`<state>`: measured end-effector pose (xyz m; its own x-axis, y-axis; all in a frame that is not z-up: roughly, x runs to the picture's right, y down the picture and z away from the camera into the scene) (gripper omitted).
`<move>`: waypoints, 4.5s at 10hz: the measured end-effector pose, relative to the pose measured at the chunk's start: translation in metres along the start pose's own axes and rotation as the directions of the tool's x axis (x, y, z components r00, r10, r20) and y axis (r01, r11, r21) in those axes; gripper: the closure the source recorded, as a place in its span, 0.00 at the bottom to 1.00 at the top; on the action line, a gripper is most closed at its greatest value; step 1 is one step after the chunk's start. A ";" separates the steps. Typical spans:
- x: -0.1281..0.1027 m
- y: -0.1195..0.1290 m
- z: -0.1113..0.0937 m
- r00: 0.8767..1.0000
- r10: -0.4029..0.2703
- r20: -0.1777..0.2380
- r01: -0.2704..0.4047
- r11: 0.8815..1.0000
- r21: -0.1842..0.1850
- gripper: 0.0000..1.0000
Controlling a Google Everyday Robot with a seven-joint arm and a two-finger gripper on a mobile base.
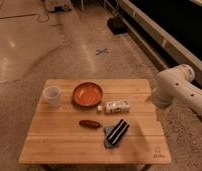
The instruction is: Push the ceramic bowl across the table
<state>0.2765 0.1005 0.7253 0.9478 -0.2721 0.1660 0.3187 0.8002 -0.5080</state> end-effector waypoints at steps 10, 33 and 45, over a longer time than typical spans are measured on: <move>0.000 0.000 0.000 1.000 0.000 0.000 0.000 1.000 0.000 0.32; -0.201 -0.177 0.086 0.971 -0.237 -0.035 0.237 0.972 -0.004 0.32; -0.230 -0.243 0.141 0.969 -0.242 -0.059 0.241 0.970 -0.013 0.32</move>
<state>-0.0178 0.0445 0.9298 0.8407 -0.4885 0.2335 0.5379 0.7037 -0.4643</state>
